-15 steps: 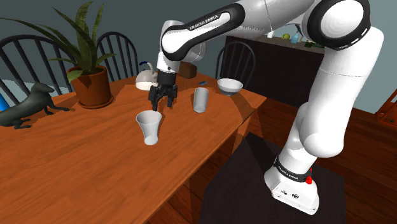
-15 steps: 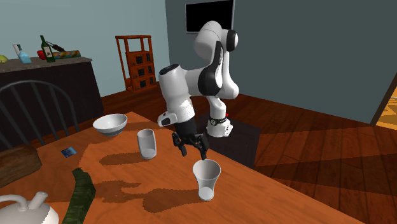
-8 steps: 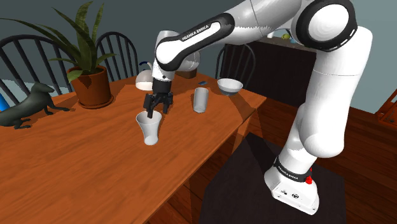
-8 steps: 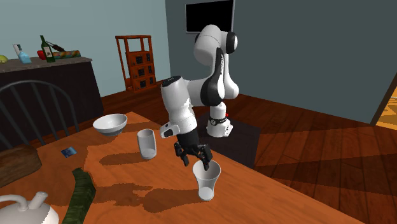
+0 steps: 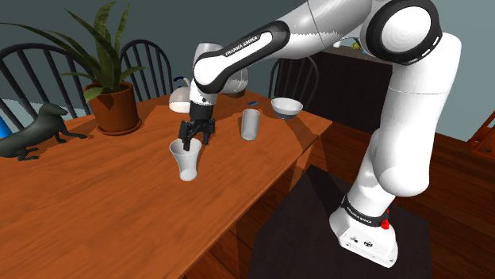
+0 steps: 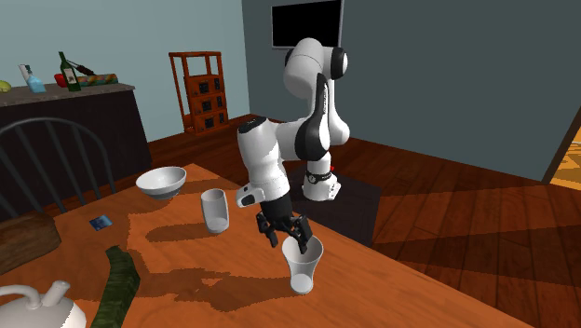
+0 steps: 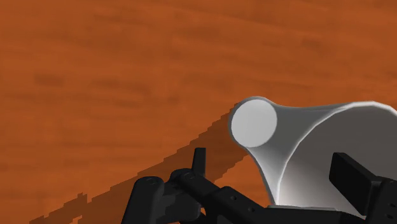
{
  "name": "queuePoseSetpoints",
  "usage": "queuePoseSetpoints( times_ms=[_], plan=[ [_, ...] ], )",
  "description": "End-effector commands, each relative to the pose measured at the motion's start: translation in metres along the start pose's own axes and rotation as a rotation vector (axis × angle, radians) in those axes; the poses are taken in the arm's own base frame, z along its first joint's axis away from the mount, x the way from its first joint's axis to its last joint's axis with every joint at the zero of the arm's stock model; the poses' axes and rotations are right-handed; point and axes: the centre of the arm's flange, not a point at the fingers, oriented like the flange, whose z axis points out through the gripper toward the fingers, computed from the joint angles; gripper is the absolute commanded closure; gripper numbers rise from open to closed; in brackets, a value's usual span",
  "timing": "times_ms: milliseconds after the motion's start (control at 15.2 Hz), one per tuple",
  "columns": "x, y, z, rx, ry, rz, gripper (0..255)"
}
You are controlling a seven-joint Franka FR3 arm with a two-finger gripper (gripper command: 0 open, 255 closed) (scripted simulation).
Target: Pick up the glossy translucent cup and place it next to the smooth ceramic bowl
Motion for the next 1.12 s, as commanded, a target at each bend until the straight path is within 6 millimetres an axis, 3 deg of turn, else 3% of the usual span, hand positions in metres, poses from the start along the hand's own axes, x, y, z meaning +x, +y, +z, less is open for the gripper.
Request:
queuePoseSetpoints(
  times_ms=[0, 66, 660, 1056],
  plan=[
    [0.0, 0.0, 0.0, 0.0, 0.0, 0.0, 0],
    [0.0, 0.0, 0.0, 0.0, 0.0, 0.0, 255],
    [0.0, 0.0, 0.0, 0.0, 0.0, 0.0, 255],
    [0.0, -0.009, -0.03, 0.0, 0.0, 0.0, 255]
  ],
)
